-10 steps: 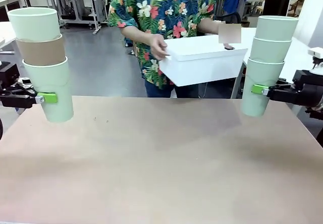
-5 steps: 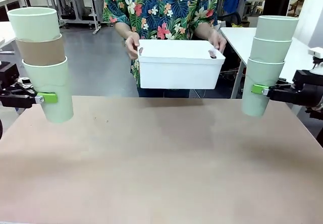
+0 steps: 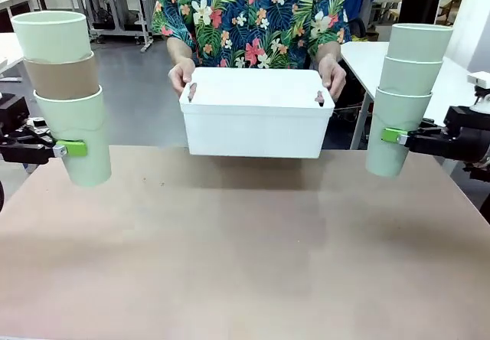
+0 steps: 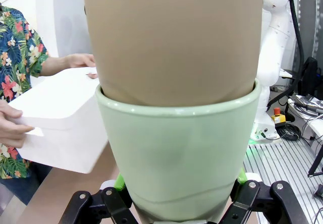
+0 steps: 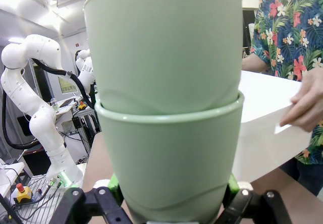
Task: Stack the cups and store them in the basket.
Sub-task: Place the stack of Reusable plastic cups into the Pantry Basket.
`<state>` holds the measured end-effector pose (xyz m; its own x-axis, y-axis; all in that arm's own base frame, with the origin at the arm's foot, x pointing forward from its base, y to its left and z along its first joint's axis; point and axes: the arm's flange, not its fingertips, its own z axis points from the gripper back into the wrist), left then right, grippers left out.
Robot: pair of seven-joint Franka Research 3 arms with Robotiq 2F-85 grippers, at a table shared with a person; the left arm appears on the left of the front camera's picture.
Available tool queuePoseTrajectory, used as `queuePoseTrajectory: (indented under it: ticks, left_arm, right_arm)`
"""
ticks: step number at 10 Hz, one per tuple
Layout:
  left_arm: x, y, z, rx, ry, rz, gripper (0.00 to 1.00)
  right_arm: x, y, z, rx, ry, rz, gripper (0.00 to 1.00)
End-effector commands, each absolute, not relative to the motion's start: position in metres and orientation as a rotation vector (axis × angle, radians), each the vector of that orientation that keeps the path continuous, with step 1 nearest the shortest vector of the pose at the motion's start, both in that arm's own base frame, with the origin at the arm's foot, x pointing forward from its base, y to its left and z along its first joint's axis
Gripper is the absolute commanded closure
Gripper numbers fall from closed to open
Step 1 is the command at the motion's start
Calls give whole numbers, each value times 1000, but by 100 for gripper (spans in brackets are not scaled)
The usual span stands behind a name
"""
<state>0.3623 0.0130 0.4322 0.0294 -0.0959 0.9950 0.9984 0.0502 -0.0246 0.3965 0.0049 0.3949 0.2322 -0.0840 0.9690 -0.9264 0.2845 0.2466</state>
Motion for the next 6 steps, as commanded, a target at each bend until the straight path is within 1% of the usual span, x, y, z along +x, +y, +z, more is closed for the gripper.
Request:
queuePoseTrajectory:
  ticks: [1, 6]
  left_arm:
    - [361, 13, 436, -1116, -1152, -1204, 15]
    - [361, 13, 436, -1116, -1152, -1204, 15]
  right_arm:
    - [396, 5, 398, 1128, -1198, 794, 14]
    - [396, 5, 398, 1128, -1198, 794, 14]
